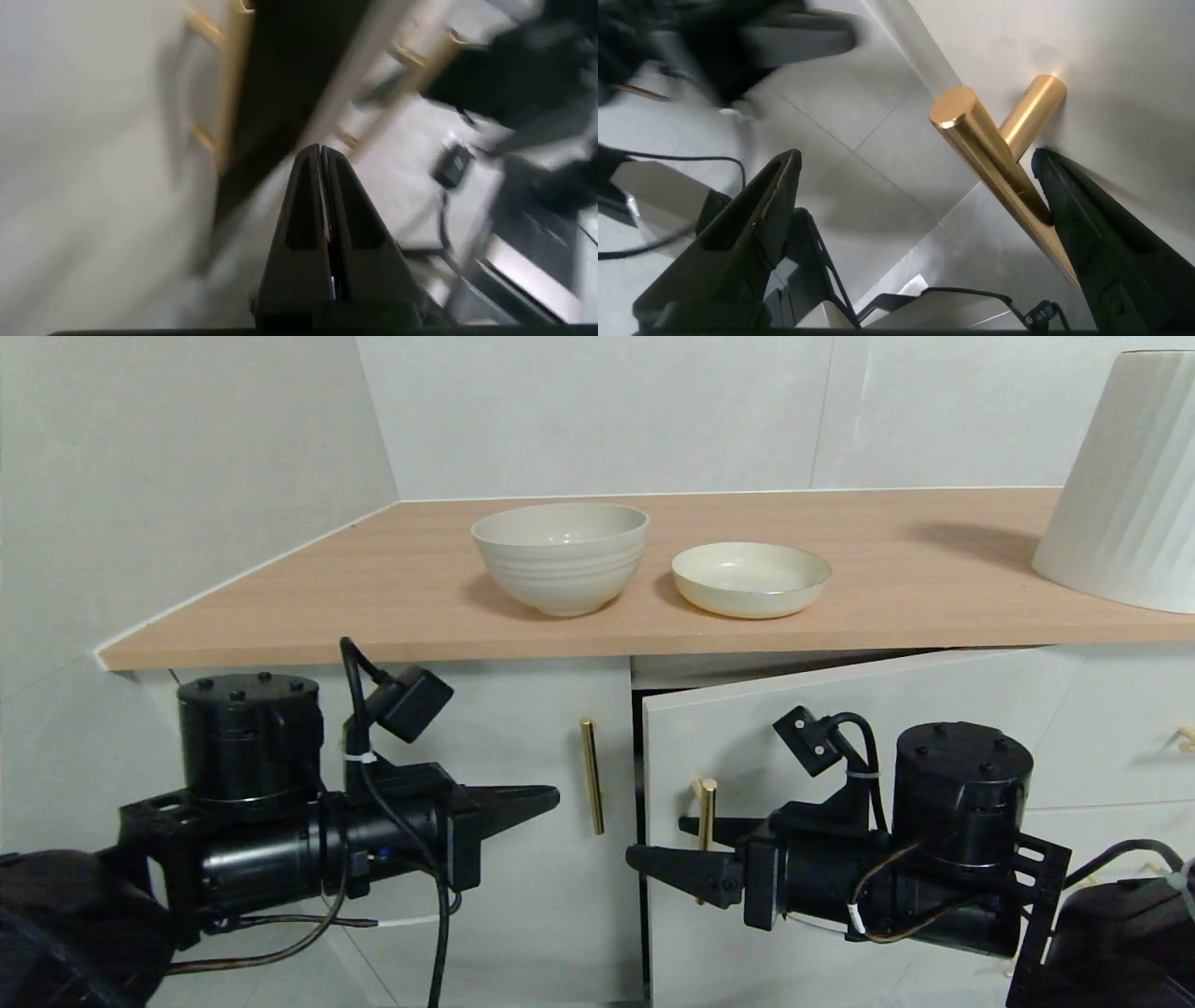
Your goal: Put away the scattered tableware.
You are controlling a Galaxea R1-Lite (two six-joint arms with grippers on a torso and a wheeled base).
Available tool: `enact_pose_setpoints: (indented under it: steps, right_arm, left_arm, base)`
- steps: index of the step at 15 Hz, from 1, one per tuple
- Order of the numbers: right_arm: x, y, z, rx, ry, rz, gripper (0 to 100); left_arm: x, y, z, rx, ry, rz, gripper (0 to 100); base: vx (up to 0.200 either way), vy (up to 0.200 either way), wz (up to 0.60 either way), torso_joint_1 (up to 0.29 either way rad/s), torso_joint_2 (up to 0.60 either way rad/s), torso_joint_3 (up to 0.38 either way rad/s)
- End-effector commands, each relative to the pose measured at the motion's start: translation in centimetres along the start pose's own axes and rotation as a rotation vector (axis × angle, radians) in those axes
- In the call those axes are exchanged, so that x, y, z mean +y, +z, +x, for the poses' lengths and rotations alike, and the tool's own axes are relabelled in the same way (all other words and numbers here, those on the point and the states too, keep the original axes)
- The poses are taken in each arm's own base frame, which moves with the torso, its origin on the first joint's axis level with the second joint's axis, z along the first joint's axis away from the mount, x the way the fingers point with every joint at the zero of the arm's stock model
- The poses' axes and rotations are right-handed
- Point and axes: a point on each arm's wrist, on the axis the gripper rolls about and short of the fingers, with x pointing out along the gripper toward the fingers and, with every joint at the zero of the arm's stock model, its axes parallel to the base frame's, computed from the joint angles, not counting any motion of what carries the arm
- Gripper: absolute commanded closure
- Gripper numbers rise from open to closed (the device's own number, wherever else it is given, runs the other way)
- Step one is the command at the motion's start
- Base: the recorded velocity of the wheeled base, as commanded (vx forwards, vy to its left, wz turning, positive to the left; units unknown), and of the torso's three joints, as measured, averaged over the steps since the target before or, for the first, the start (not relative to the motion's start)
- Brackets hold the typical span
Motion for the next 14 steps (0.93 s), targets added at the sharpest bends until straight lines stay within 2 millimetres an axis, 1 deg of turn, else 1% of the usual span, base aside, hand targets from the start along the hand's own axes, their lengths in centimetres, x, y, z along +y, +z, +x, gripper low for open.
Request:
enact_pose_setpoints:
  steps: [1, 4, 6, 8, 10, 14]
  right_arm:
    - [0.2, 0.1, -0.1, -0.005, 0.004, -0.004, 0]
    - [0.1, 0.1, -0.1, -0.005, 0.002, -0.003, 0]
    - [0.2, 0.0, -0.1, -0.005, 0.004, -0.004, 0]
    - [0.1, 0.0, -0.1, -0.004, 0.004, -0.003, 0]
    - [0.2, 0.0, -0.2, -0.005, 0.004, -0.004, 0]
    - [0.2, 0.0, -0.2, -0.003, 0.003, -0.003, 0]
  left_arm:
    - [0.6, -2.0, 2.3, 0.083, 0.001, -0.060, 100]
    - [0.9, -3.1, 3.8, 0.103, -0.008, -0.058, 100]
    - [1.1, -4.5, 6.2, 0.062, 0.034, -0.045, 100]
    - [1.0, -5.2, 7.8, -0.005, 0.070, -0.034, 100]
    - [1.4, -5.5, 8.7, -0.061, 0.086, -0.012, 100]
    - [1.0, -5.4, 9.7, -0.129, 0.049, 0.014, 100]
  base:
    - [0.000, 0.000, 0.00, 0.000, 0.00, 0.000]
    - [0.000, 0.000, 0.00, 0.000, 0.00, 0.000]
    - [0.000, 0.000, 0.00, 0.000, 0.00, 0.000]
    - [0.000, 0.000, 0.00, 0.000, 0.00, 0.000]
    - [0.000, 0.000, 0.00, 0.000, 0.00, 0.000]
    - [0.000, 0.000, 0.00, 0.000, 0.00, 0.000]
